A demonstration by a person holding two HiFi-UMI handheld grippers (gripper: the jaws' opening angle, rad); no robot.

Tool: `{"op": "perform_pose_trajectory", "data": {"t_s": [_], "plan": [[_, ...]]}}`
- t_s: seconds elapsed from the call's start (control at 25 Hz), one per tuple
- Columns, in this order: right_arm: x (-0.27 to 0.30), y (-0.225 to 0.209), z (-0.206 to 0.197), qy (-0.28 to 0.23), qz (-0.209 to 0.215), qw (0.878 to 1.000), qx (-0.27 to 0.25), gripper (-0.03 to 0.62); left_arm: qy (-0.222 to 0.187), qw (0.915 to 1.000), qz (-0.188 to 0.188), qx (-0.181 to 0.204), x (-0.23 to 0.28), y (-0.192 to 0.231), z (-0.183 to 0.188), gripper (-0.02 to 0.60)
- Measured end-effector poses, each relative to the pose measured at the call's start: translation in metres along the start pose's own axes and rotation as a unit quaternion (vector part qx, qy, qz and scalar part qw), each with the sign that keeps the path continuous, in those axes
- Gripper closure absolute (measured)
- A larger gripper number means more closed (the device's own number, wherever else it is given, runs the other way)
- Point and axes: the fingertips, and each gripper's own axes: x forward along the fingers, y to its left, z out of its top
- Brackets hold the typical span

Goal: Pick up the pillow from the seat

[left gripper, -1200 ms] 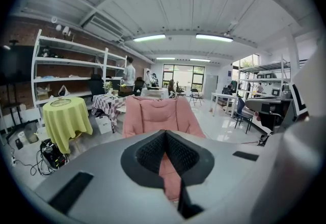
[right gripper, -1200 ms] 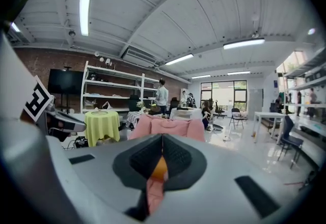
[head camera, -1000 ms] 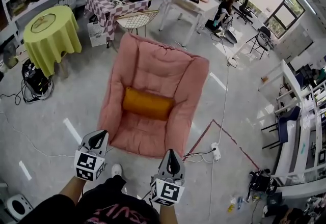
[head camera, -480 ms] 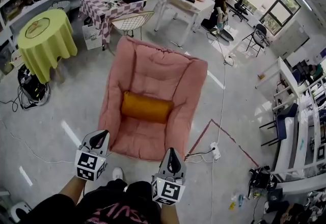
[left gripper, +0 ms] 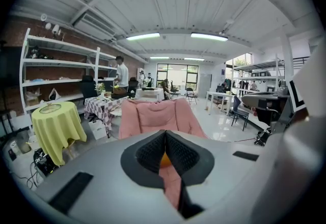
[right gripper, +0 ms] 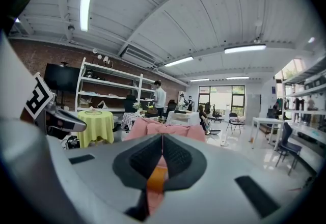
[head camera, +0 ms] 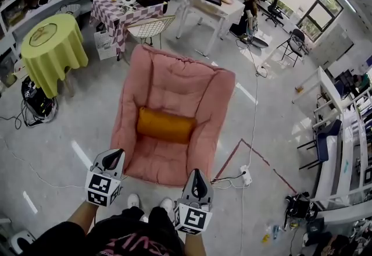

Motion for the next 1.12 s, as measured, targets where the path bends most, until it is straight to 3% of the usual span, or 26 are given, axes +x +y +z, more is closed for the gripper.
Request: {"op": "perform_pose_trajectory", "data": {"t_s": [0.76,1.12], "plan": [[0.000,-0.130,-0.023,-0.012,0.043,0.999,0.030,0.574,0.013,0.9978,0.064,0.008,0.042,-0.105,0.014,0.572],[0.001,-0.159,-0.039,-0.010,0.053,0.997,0.046,0.574,0.018,0.9971,0.072,0.014,0.045,-0.132,0.012,0.572]]}}
